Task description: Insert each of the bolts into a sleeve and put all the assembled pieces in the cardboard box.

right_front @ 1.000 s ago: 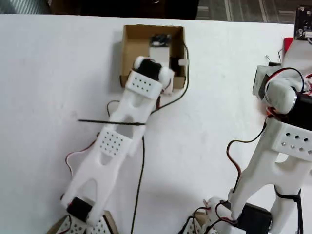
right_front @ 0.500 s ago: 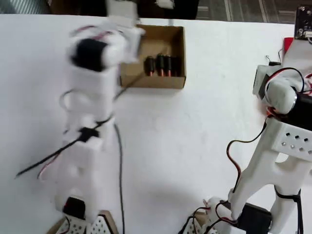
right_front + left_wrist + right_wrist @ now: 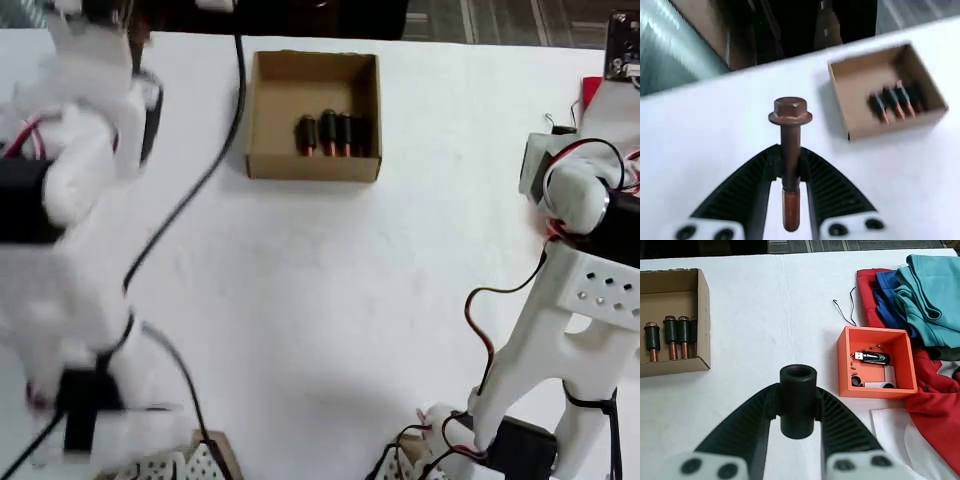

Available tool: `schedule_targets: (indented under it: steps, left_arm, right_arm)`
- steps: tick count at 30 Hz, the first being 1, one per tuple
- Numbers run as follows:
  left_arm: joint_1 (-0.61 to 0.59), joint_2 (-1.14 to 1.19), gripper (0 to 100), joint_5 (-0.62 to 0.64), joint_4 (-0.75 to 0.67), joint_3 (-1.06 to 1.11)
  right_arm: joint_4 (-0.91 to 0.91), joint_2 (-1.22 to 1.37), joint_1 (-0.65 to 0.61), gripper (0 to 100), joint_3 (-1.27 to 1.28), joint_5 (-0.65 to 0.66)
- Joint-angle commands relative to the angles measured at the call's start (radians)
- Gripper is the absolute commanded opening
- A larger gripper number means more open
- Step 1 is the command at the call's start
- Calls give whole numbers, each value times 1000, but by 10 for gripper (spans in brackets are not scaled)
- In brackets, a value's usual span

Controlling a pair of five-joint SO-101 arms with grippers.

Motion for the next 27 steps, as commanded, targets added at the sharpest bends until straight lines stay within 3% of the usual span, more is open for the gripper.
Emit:
schedule_targets:
  steps: [1,5,9,13,21,27]
  left_arm:
    - [-52,-141,25,0,-107,581]
    - [-87,-114,25,0,-362,1020]
    - [-91,-71,25,-9,-555,1199]
    - [-92,-12,27,-6,-644,1218]
    - [-89,281,34,115,-746,1196]
    - [-104,514,146,115,-631,998]
  right_arm:
    - [-27,-31,5,23,-44,2]
    - [-38,-31,-25,23,-43,2]
    - [-38,-36,-79,23,-43,2]
    - [-38,-38,-110,23,-43,-6]
    - [-33,-39,-114,23,-43,-6]
    - [-31,-39,-111,23,-43,-8]
